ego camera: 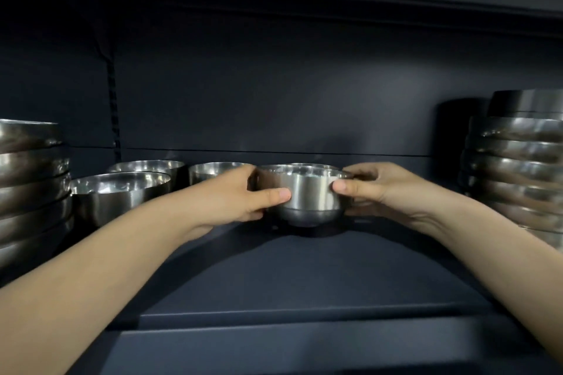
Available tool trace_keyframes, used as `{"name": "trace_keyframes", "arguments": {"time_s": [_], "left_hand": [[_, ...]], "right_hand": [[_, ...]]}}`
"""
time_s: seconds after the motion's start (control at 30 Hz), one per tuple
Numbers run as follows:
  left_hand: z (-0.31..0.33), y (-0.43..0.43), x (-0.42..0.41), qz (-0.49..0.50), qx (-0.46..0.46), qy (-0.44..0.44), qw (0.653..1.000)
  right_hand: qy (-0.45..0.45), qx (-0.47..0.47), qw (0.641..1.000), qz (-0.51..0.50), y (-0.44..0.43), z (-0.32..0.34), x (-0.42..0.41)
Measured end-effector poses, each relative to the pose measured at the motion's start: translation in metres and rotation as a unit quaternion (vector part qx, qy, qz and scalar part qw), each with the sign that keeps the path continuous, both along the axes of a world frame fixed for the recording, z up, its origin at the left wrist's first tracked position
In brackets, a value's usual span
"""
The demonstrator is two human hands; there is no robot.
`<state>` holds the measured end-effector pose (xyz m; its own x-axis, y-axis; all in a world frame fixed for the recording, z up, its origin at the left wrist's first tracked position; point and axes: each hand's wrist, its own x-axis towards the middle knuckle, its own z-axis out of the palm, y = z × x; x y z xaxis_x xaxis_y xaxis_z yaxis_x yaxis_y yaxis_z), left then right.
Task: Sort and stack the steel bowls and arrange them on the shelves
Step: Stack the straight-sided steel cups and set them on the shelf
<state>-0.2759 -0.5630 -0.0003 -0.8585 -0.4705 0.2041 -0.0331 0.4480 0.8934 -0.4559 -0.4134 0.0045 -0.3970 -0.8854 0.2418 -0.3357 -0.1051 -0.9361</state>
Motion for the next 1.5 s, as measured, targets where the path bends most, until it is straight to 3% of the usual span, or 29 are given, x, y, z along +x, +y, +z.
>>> {"name": "trace_keyframes", "arguments": {"time_s": [0.17, 0.3, 0.6, 0.87, 1.27, 1.5], "left_hand": [[0.036, 0.001, -0.013, 0.026, 0.0, 0.055, 0.998], [0.055, -0.016, -0.037, 0.027, 0.007, 0.045, 0.999], [0.047, -0.065, -0.099, 0.056, -0.045, -0.019, 0.997], [0.032, -0.082, -0.121, 0.065, -0.084, -0.054, 0.993], [0.02, -0.067, -0.118, 0.067, -0.004, -0.009, 0.998], [0.022, -0.048, -0.1, 0.12, -0.094, -0.022, 0.988]], "right_hand": [[0.004, -0.059, 0.998, -0.011, -0.003, 0.029, -0.003], [-0.015, -0.08, 0.995, -0.06, -0.031, 0.046, -0.023], [0.008, -0.043, 0.994, -0.101, -0.073, 0.037, -0.069], [0.041, 0.045, 0.988, -0.144, -0.081, 0.023, -0.084], [0.032, 0.02, 0.987, -0.157, -0.079, 0.014, -0.078], [0.088, 0.023, 0.977, -0.195, -0.069, 0.017, -0.066]]}}
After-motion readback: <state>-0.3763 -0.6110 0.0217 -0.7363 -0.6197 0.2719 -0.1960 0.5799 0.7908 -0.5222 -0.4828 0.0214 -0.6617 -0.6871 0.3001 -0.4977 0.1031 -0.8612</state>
